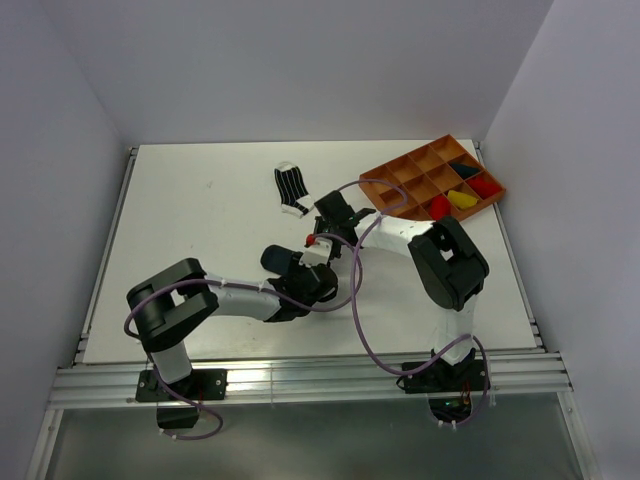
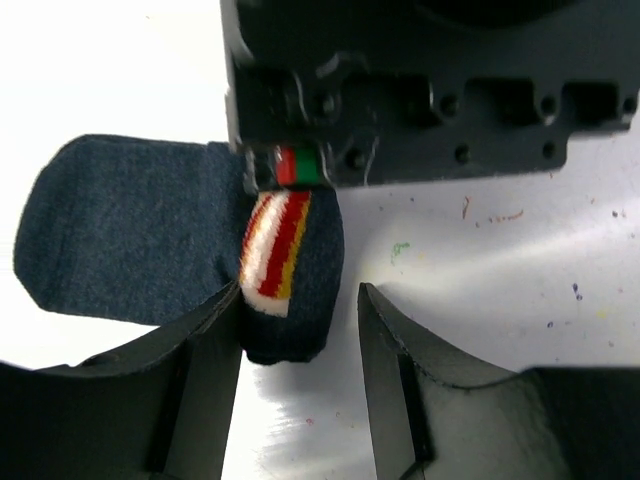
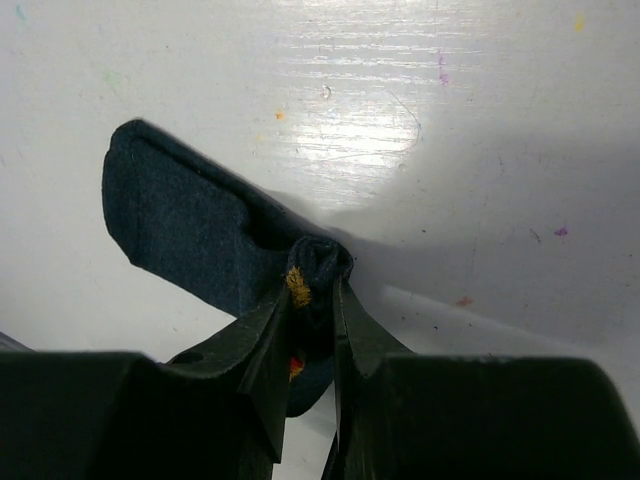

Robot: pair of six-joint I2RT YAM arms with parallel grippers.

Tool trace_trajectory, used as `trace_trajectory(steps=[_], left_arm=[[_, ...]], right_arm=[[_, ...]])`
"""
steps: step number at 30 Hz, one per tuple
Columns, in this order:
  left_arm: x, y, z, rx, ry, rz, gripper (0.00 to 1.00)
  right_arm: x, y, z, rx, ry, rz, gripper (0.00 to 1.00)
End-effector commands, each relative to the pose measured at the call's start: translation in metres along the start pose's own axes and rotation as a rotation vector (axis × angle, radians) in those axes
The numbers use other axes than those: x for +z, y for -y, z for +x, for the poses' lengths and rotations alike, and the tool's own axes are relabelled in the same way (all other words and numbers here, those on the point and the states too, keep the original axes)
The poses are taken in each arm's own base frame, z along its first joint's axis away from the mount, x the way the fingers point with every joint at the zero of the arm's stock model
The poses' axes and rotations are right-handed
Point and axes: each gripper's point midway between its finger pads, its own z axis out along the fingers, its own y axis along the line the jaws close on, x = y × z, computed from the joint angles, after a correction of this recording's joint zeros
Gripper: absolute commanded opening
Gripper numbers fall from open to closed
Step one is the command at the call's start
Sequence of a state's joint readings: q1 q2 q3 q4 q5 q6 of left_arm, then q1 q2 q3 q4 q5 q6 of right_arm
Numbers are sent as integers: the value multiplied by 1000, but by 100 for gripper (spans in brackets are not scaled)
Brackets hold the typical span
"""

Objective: Roll the socks
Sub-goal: Roll the sock at the center of the board.

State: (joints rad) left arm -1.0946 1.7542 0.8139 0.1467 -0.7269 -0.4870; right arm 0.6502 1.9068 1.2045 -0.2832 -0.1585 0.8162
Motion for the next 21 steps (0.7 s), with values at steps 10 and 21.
trace_trajectory(steps=[10,21], left_arm=[[-24,7,-57,-65,95,11,54],[-10,14,-30,-35,16,11,50]], right_arm=[[3,-13,0,-6,-20,-33,0],[4,-11,2,-5,-29,-34,0]])
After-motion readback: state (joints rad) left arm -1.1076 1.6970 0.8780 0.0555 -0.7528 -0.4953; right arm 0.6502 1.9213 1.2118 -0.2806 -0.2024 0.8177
